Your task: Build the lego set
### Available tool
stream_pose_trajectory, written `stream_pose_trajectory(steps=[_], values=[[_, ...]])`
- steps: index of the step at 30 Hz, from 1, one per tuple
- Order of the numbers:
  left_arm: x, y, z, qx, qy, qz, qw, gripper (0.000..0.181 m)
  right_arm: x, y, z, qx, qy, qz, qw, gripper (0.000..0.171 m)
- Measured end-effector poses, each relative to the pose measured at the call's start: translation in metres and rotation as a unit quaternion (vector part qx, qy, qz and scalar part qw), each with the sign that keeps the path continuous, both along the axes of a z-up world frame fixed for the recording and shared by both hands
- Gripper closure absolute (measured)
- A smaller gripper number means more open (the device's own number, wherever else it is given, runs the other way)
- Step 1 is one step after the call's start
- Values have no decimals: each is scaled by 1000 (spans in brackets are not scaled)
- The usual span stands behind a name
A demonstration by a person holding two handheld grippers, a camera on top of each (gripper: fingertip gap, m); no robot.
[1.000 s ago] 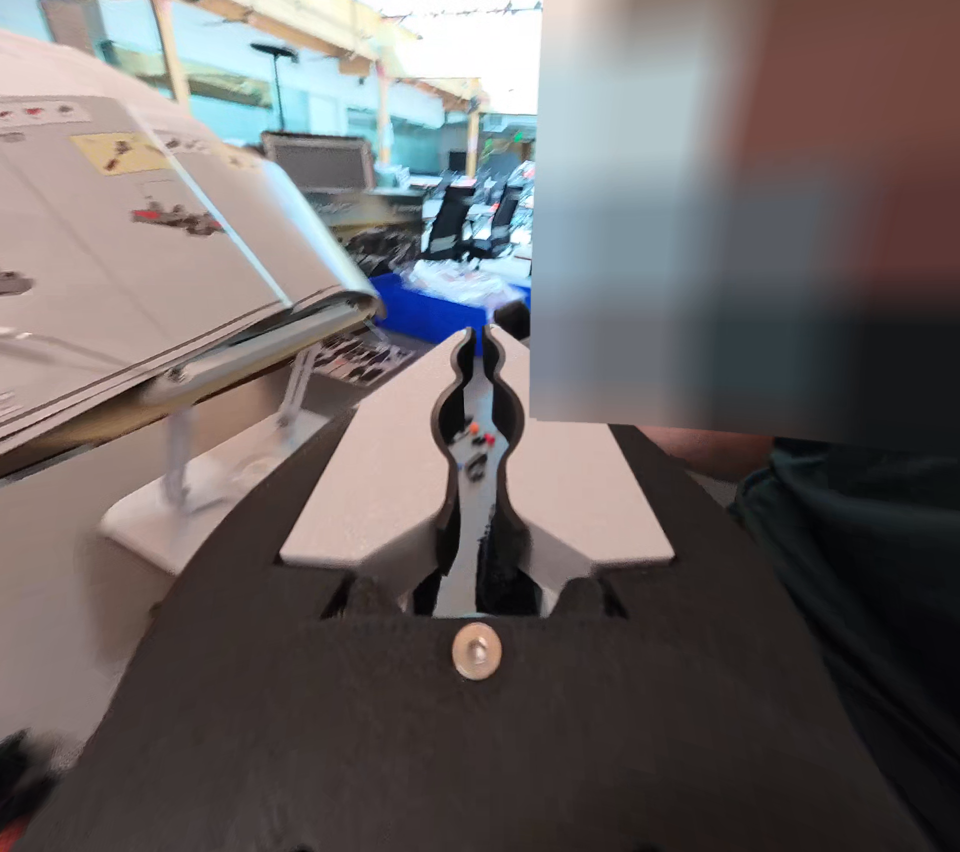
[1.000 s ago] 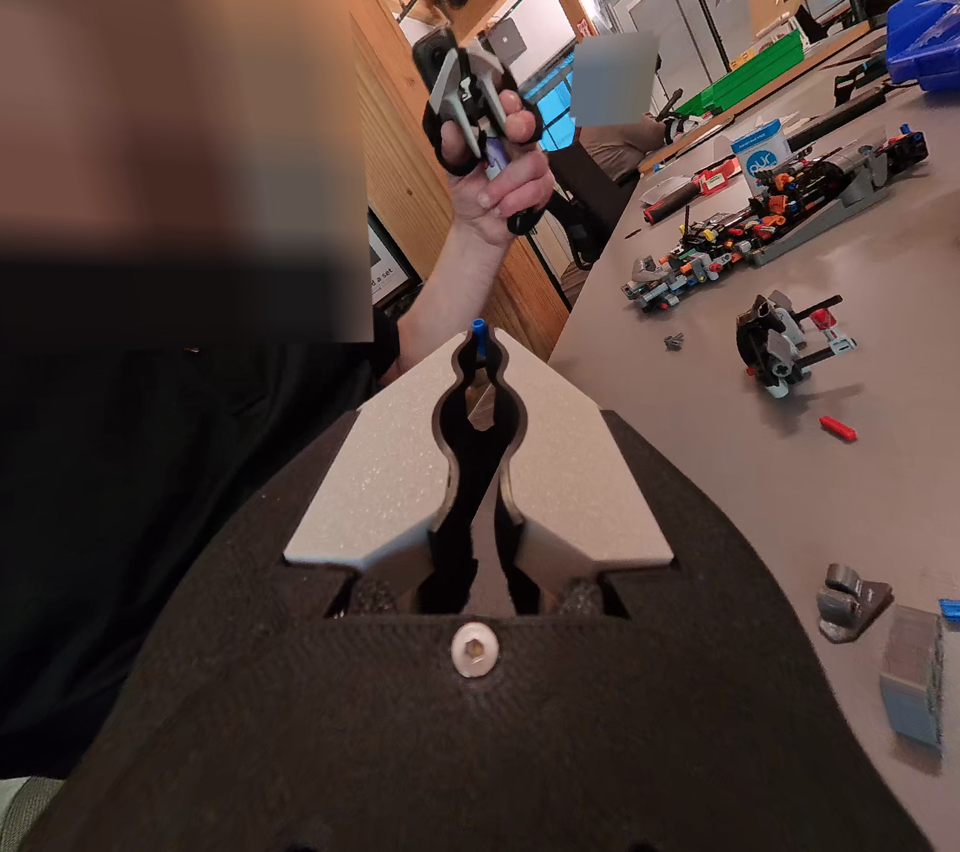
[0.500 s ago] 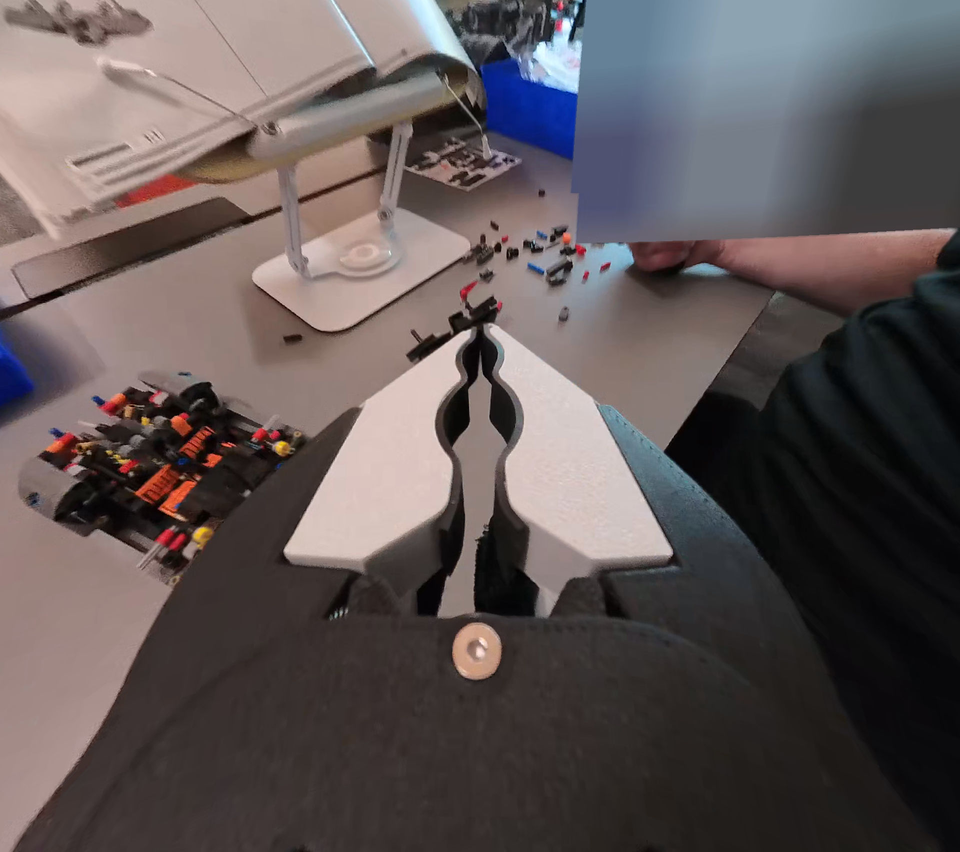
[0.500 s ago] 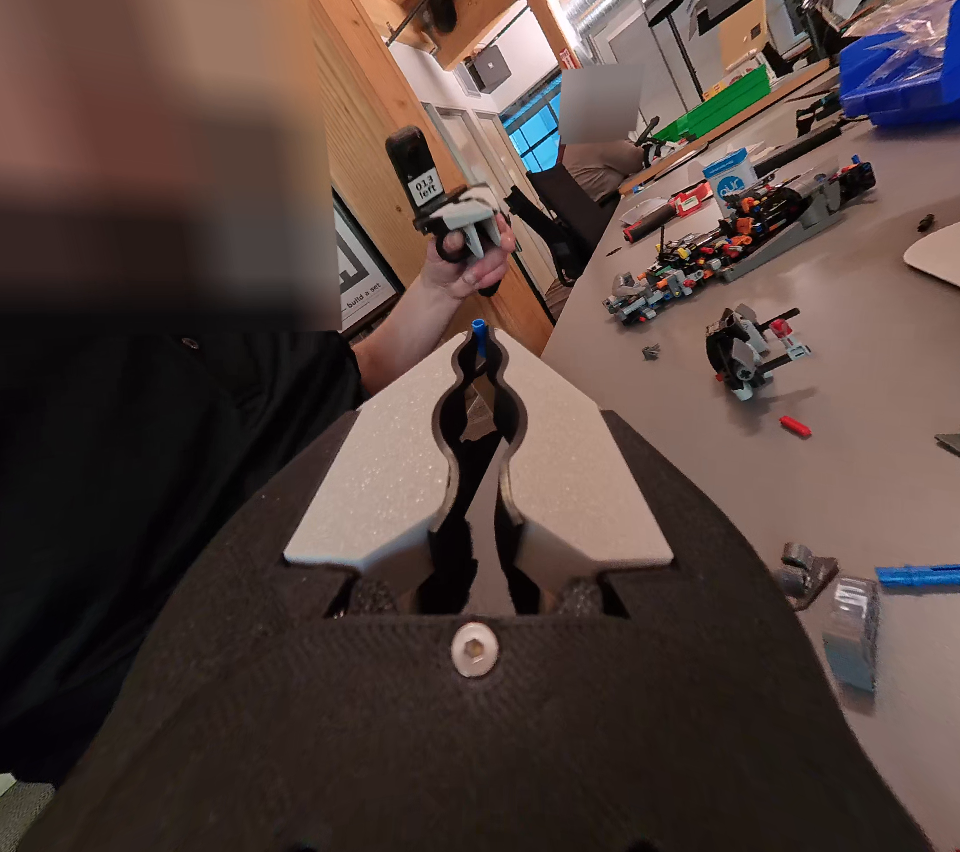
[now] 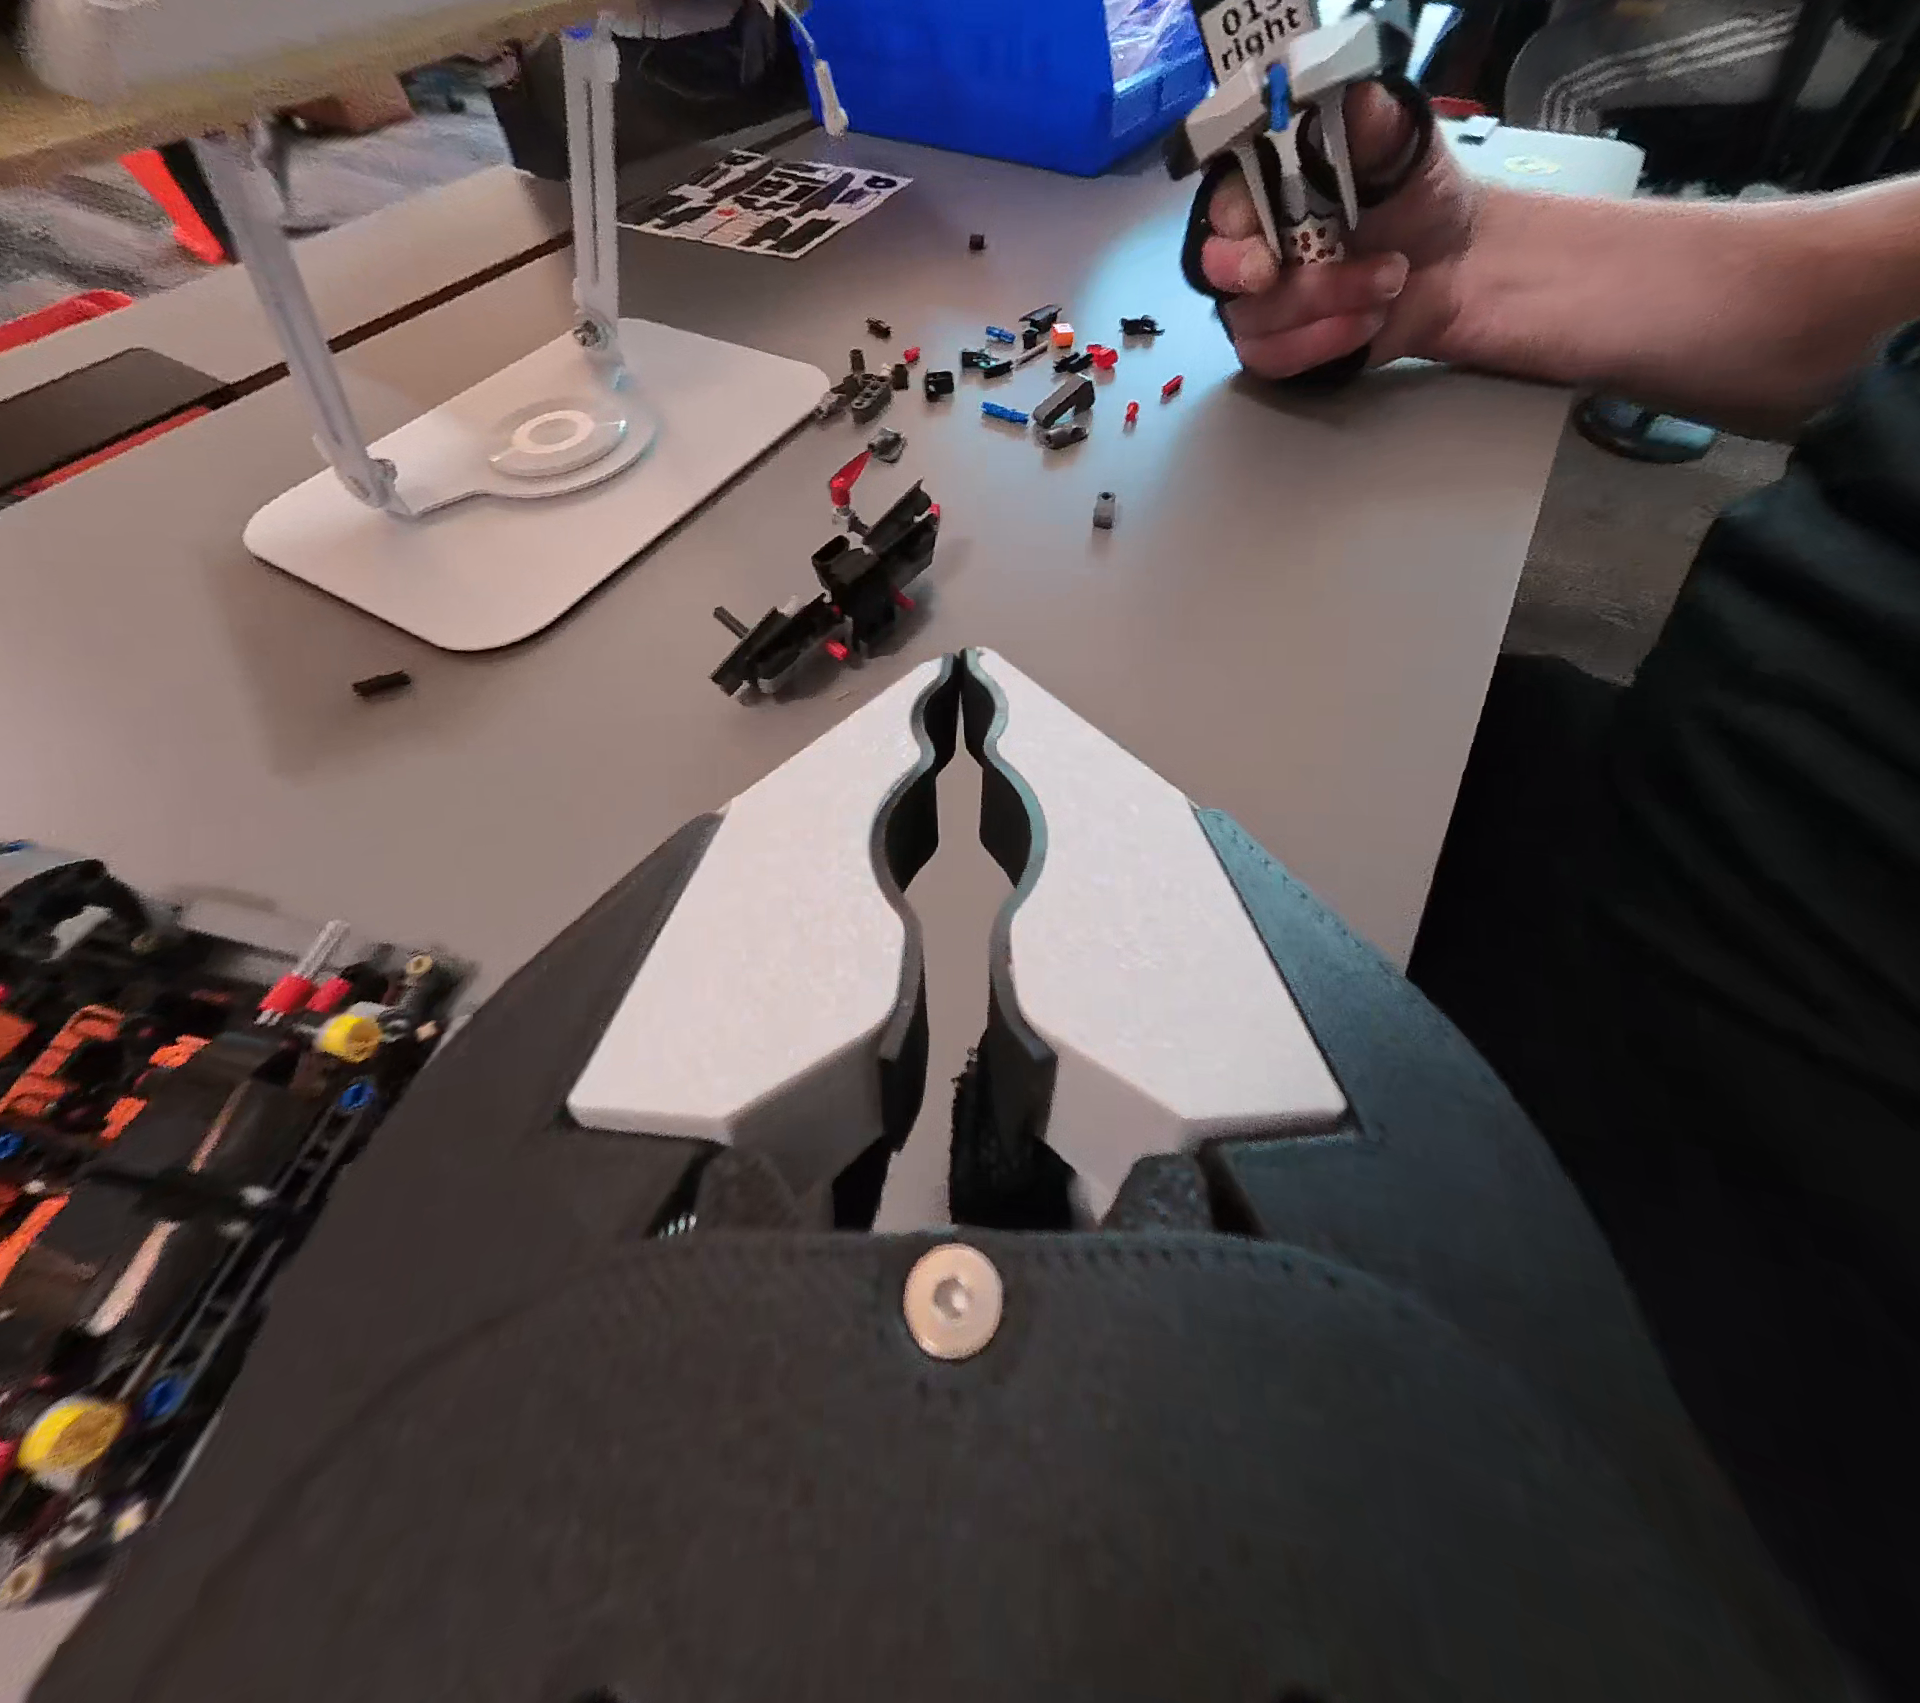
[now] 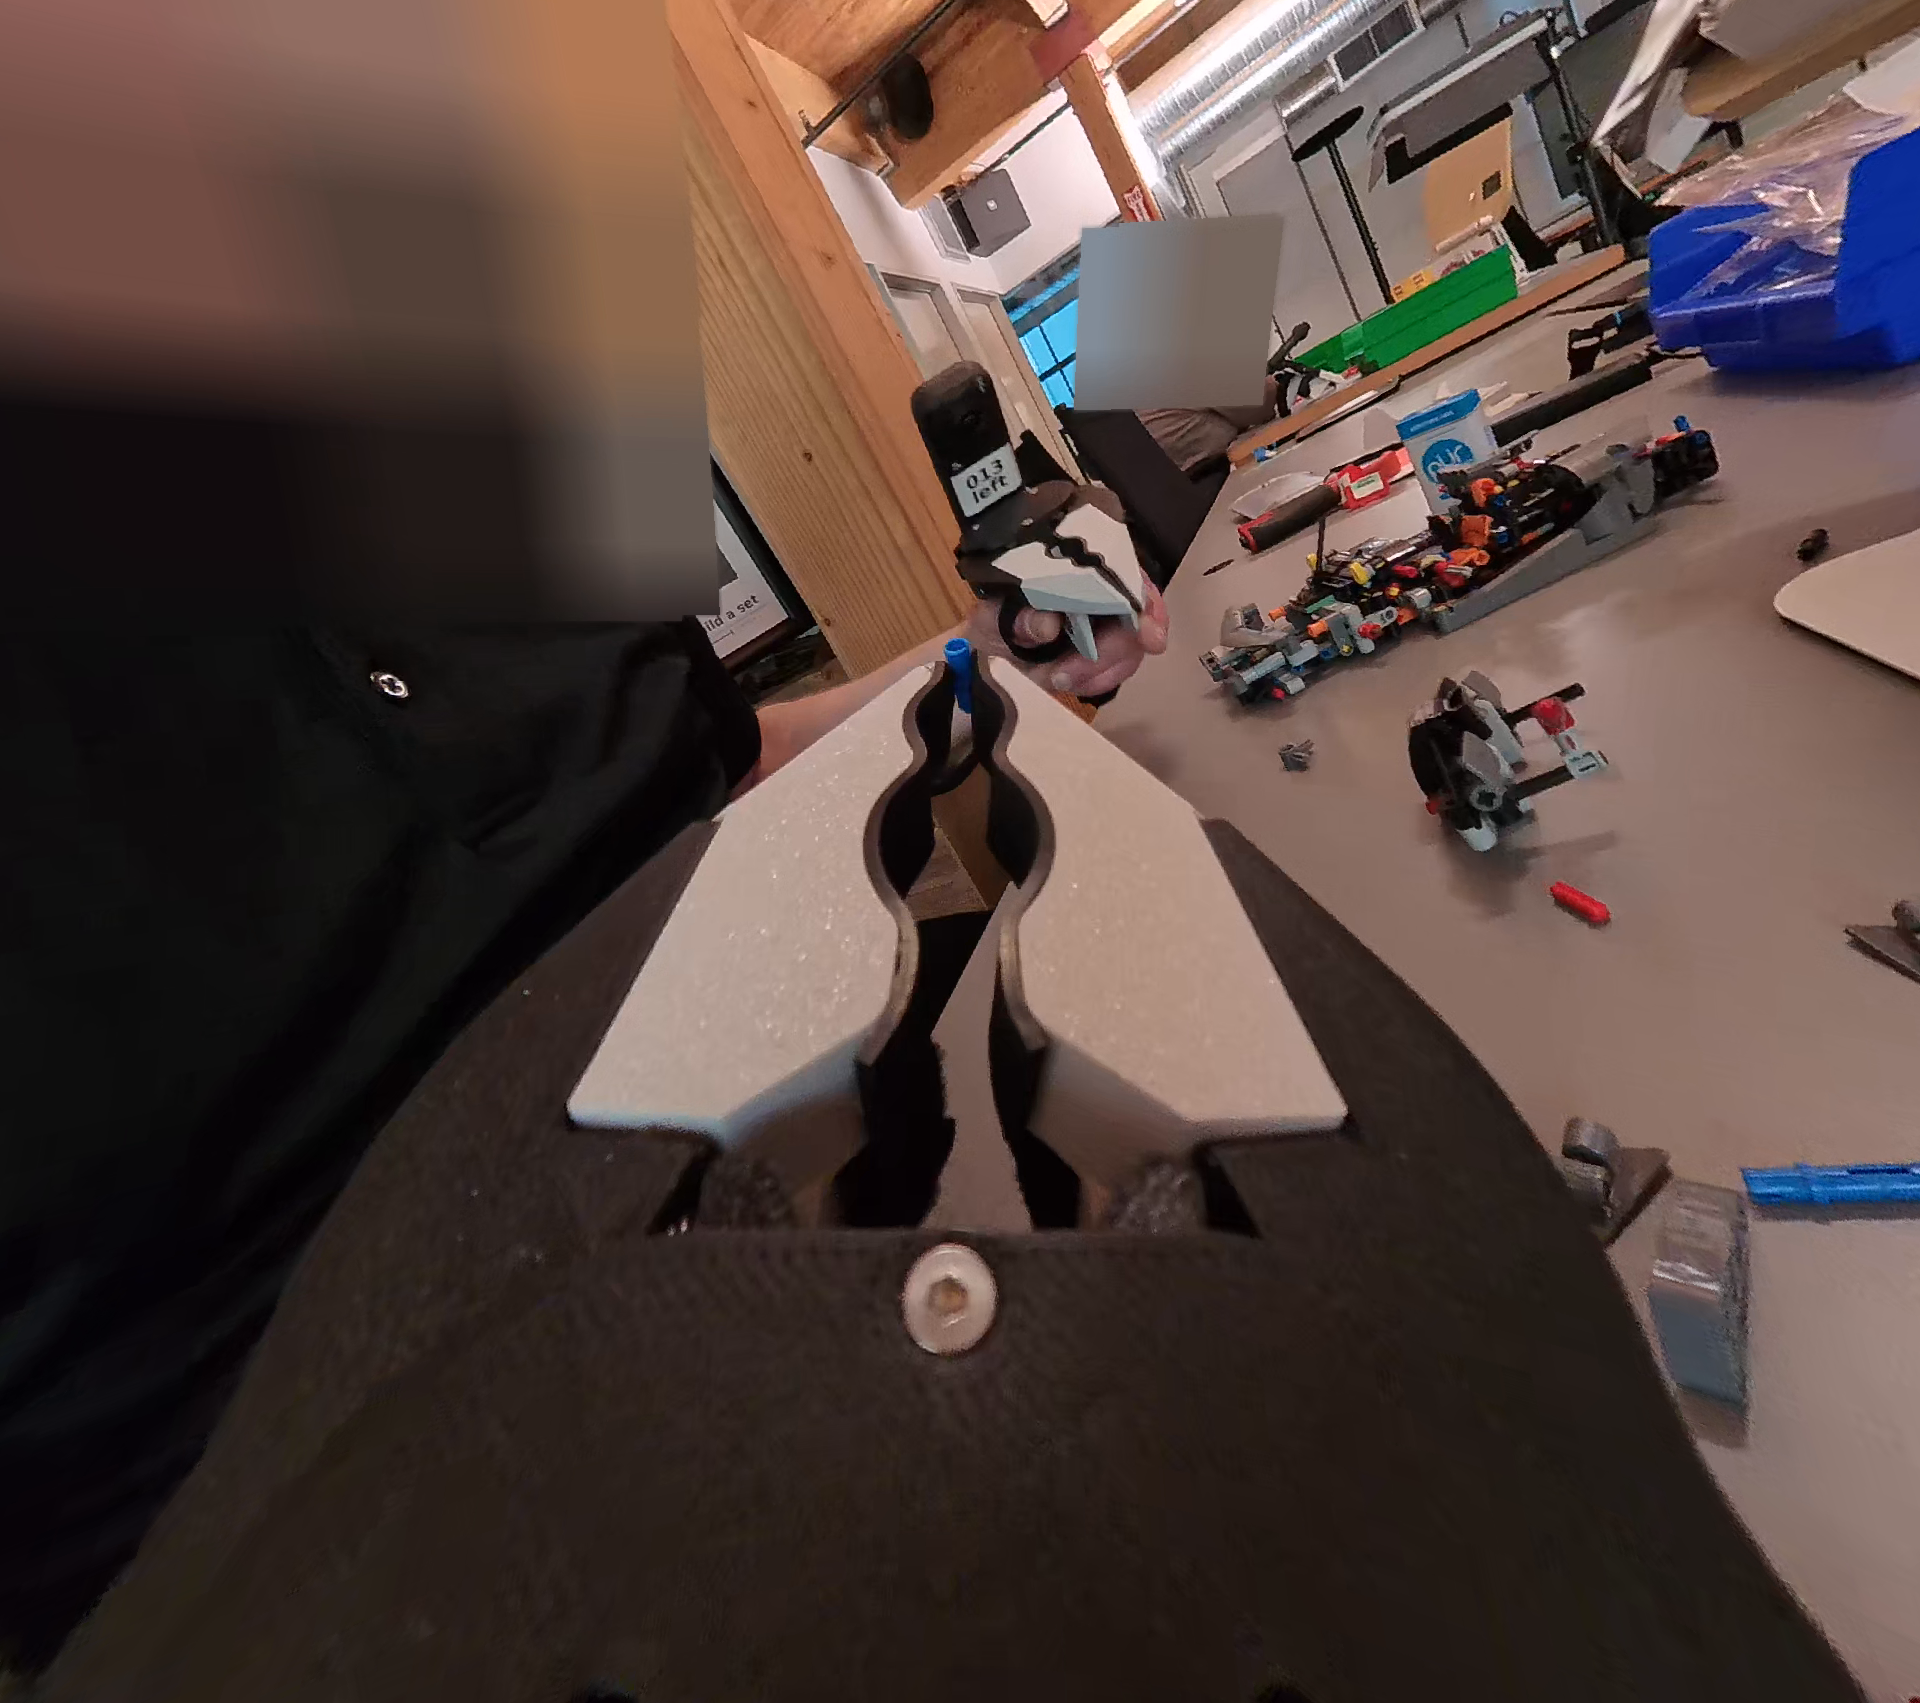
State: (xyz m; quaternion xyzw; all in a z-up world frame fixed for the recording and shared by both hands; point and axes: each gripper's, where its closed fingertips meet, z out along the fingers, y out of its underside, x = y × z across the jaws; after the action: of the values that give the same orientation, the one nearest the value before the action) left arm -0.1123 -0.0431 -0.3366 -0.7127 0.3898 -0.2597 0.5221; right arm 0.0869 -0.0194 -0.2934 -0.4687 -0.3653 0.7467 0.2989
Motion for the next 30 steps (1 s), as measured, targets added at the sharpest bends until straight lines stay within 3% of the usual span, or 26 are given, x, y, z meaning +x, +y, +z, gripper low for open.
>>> stream_pose_trajectory(steps=[8,12,22,30], values=[[34,-14,-43,-47,41,-39,997,181,5,4,4,-9,21,-10,1000,171],[37,-19,-41,-81,9,-36,996,181,14,0,5,-19,27,4,999,171],[38,-7,-72,-186,49,-17,981,181,30,1,17,-49,92,5,995,171],[40,2,-69,-208,17,-20,978,181,27,0,15,-45,86,6,995,171]])
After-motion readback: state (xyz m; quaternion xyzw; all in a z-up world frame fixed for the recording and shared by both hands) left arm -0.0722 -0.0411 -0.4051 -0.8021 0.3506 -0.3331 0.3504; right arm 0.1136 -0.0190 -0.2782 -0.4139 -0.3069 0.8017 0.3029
